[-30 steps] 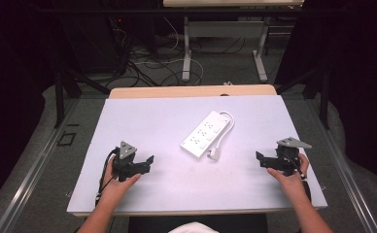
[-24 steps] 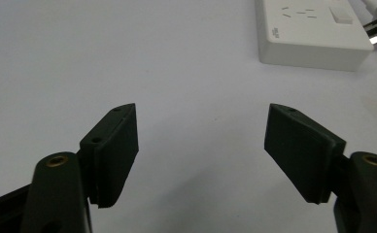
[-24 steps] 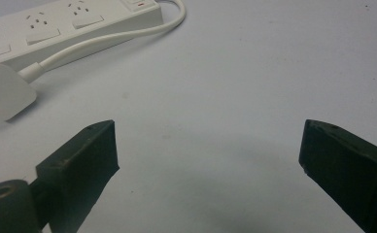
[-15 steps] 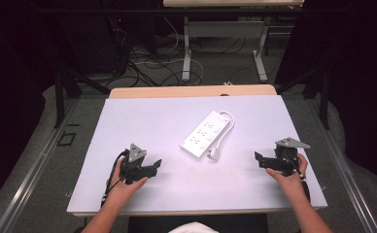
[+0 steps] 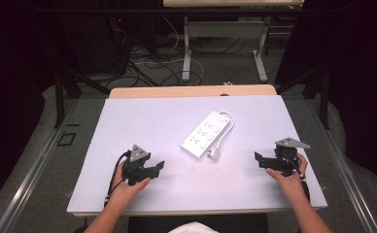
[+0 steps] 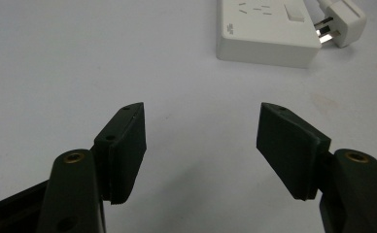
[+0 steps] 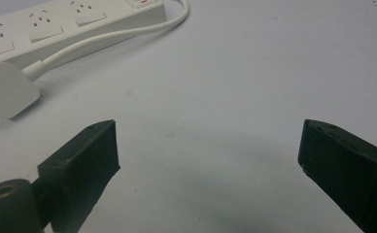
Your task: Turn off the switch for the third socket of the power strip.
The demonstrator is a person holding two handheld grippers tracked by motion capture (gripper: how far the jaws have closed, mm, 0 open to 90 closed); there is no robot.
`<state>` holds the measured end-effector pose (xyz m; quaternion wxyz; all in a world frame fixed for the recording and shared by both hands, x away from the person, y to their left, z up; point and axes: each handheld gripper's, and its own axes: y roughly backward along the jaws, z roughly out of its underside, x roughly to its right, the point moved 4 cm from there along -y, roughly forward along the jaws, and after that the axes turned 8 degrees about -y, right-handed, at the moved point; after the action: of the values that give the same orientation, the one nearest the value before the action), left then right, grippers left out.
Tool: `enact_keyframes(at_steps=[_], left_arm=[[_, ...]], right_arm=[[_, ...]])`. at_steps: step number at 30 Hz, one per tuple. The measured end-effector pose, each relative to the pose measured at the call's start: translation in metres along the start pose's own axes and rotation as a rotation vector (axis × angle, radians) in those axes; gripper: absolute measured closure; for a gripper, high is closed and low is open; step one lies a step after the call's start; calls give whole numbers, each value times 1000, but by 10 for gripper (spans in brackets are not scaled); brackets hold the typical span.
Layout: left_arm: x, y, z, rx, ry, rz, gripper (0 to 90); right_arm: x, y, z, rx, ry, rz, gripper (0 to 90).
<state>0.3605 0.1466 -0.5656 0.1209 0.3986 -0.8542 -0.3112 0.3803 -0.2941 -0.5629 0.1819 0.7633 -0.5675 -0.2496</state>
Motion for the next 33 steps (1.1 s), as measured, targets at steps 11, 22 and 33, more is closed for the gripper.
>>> enact_keyframes(at_steps=[11, 22, 33], left_arm=[[11, -3, -6, -34, 36, 27, 411], [24, -16, -26, -44, 109, 55, 430], [25, -18, -49, -20, 117, 79, 431]], right_arm=[[0, -1, 1, 1, 2, 3, 71], [2, 1, 1, 1, -8, 3, 71], [2, 0, 1, 7, -17, 9, 72]])
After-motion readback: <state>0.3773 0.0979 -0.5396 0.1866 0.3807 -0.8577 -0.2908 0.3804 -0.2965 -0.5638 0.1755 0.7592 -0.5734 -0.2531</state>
